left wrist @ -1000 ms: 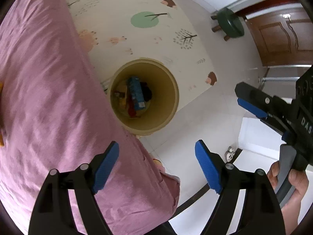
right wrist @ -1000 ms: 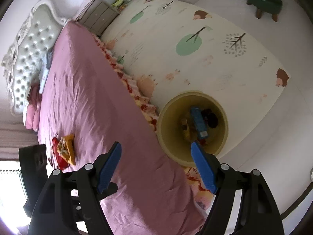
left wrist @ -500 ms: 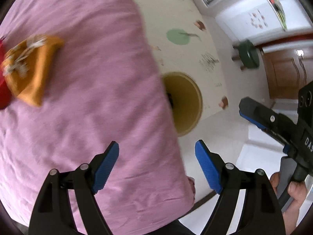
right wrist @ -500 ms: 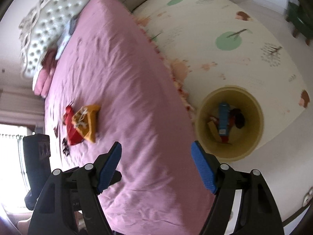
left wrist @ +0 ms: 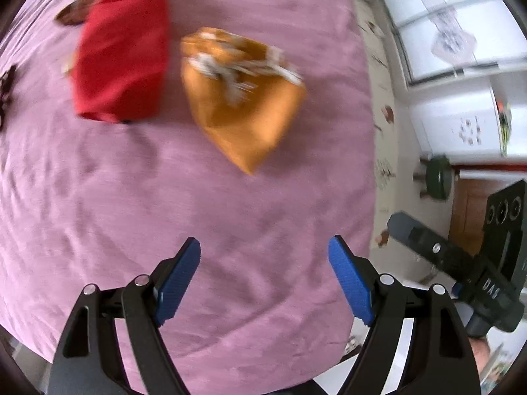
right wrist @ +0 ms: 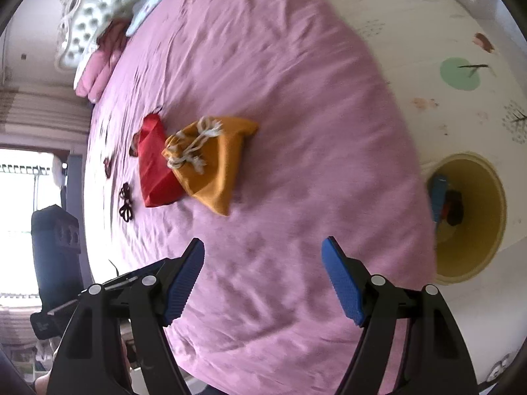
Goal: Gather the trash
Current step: 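Move both open tools back over the red and orange bags on the bed, then grasp the red bag with the left tool while the right tool grasps the orange bag, then carry both bags over the yellow bin and open both tools to drop them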
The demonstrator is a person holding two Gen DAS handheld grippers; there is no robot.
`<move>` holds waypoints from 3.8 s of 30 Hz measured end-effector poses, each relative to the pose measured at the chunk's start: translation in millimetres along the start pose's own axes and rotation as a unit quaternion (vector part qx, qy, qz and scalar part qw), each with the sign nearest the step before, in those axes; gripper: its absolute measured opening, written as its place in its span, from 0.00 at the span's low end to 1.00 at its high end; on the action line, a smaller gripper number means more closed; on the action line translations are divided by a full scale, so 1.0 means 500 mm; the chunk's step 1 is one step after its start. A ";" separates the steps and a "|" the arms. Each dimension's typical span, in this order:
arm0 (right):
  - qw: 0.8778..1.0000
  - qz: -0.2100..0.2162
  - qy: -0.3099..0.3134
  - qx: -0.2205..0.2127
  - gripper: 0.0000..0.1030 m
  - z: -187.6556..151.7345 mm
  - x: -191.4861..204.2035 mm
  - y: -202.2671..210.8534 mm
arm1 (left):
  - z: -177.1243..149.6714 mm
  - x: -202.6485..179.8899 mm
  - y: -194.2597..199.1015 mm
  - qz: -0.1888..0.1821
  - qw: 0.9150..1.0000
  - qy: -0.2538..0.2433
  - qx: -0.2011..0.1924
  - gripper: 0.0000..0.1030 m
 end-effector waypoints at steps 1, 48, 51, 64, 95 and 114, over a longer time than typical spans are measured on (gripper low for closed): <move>1.000 0.000 0.002 0.003 0.70 0.005 0.010 -0.010 | 0.008 0.021 0.007 -0.002 1.000 0.011 -0.004 0.77; 0.996 -0.069 0.050 0.032 0.06 0.137 0.107 -0.114 | 0.176 0.221 0.053 -0.052 0.993 0.104 -0.030 0.06; 0.996 -0.065 0.048 0.024 0.06 0.110 0.102 -0.089 | 0.132 0.195 0.074 -0.058 0.994 0.086 -0.035 0.06; 0.998 -0.049 -0.003 -0.030 0.06 -0.039 0.013 0.047 | -0.016 0.069 0.091 -0.061 0.998 0.013 -0.025 0.06; 0.975 -0.050 -0.164 -0.139 0.07 -0.243 -0.387 0.300 | -0.189 -0.451 -0.126 -0.011 0.963 -0.258 0.079 0.06; 0.963 -0.057 -0.222 -0.140 0.08 -0.228 -0.563 0.329 | -0.178 -0.632 -0.269 0.045 0.920 -0.367 0.129 0.06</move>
Point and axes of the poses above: each gripper's, at about its wrist camera, not at the fingertips, and y roughly against the way its jaws point, x to its left, z to its top, the point moved 6 cm from there along -y, roughly the way its jaws point, and after that the axes turned 9 degrees about x, right-handed, at the moved point
